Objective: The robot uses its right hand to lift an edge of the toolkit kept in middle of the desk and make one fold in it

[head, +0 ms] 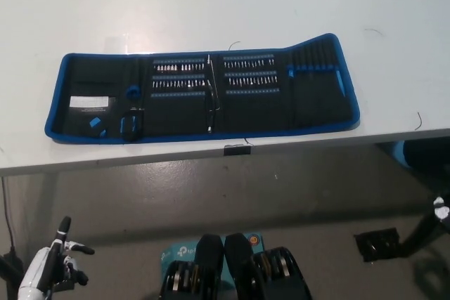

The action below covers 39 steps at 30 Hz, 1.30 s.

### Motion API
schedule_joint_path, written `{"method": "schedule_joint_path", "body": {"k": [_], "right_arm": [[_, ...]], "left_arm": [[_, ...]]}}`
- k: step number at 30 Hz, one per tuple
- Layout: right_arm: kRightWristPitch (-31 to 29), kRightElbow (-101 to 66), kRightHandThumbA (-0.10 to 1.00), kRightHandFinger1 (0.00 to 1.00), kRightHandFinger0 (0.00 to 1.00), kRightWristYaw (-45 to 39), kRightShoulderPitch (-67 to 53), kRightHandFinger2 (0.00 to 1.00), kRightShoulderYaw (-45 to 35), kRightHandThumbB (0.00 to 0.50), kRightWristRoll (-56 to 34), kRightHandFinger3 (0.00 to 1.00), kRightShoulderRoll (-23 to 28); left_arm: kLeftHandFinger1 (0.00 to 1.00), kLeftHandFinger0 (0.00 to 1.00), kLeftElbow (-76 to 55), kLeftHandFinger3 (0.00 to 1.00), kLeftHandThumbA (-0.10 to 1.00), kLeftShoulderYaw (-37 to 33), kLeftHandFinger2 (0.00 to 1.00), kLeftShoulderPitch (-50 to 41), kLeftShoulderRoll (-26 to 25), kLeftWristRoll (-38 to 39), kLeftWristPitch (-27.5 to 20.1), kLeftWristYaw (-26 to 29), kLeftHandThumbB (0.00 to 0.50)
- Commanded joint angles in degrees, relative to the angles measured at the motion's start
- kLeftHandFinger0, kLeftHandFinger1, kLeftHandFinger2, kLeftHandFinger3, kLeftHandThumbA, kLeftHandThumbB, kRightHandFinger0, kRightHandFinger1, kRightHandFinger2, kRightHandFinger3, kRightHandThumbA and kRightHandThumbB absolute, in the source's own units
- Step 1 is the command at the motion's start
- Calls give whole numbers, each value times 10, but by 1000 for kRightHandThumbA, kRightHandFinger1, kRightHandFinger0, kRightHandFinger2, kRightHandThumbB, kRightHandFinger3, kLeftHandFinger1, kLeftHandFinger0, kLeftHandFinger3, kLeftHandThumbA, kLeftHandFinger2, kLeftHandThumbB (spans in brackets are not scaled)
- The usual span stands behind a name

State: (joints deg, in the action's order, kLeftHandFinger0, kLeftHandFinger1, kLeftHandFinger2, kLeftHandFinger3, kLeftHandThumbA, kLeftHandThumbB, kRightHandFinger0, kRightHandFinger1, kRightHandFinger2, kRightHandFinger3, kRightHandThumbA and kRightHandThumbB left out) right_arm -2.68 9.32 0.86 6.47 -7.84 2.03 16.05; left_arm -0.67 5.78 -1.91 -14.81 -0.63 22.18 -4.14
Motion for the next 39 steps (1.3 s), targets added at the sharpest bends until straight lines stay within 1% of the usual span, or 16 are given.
{"method": "schedule_joint_path", "body": {"k": [1,6,7,10,12,15,18,23,25,27,28,29,31,34,36,39], "right_arm": [[-13,-94,317,264,228,-35,48,396,20,44,4,795,24],[-16,-131,382,268,232,-39,80,368,34,54,7,765,26],[-2,-164,466,240,210,-44,103,346,40,76,6,716,26],[14,-188,473,221,191,-48,118,326,41,80,0,672,24],[28,-188,486,209,191,-47,141,303,42,94,-4,650,18],[25,-159,461,122,49,-39,173,271,45,91,10,639,11],[37,-141,479,142,49,-35,186,290,46,96,15,661,7],[96,-112,510,286,182,-34,205,446,29,100,-25,799,-22],[118,-95,618,410,285,-33,216,598,22,163,-40,971,-35],[134,-86,684,618,470,-35,220,791,16,225,-49,1000,-45],[135,-84,688,630,486,-36,224,798,15,229,-48,1000,-46],[149,-78,682,732,567,-36,228,897,8,212,-60,1000,-54],[159,-69,659,835,678,-35,232,967,0,189,-75,1000,-65],[167,-46,621,1000,857,-27,238,1000,-14,122,-87,1000,-86],[162,-30,625,1000,1000,-26,241,1000,-16,87,-84,1000,-94],[153,-12,659,1000,1000,-24,242,1000,-13,65,-76,1000,-99]], "left_arm": [[305,416,-17,456,1000,-2,134,4,-11,-1,-2,-8,454],[310,404,-18,442,1000,-1,152,2,-10,3,-3,-10,457],[308,401,-15,431,1000,0,144,3,-8,5,-2,-9,457],[310,409,-17,431,1000,-4,142,0,-7,1,-3,-9,462],[310,417,-17,434,1000,-6,139,-2,-10,-3,-10,-8,428],[302,412,-20,405,1000,0,119,-5,-5,4,-3,-7,417],[287,382,-26,411,1000,0,105,-9,-2,6,0,-6,402],[280,380,-16,397,1000,0,97,-6,-2,7,-7,-8,425],[268,362,-14,415,1000,-2,96,-3,-4,2,-10,-7,422],[273,369,-12,428,1000,-1,101,-2,-2,3,-11,-6,449],[273,370,-12,430,1000,0,100,-1,-3,3,-12,-5,450],[281,381,-14,436,1000,-1,108,-1,-3,3,-10,-6,457],[288,398,-16,417,1000,0,105,-1,-2,5,-8,-6,457],[284,393,-15,426,1000,-2,104,-2,0,4,-11,-6,459],[285,393,-15,426,1000,-2,111,-2,0,4,-15,-7,442],[286,390,-15,427,1000,0,108,-3,1,5,-15,-6,435]]}}
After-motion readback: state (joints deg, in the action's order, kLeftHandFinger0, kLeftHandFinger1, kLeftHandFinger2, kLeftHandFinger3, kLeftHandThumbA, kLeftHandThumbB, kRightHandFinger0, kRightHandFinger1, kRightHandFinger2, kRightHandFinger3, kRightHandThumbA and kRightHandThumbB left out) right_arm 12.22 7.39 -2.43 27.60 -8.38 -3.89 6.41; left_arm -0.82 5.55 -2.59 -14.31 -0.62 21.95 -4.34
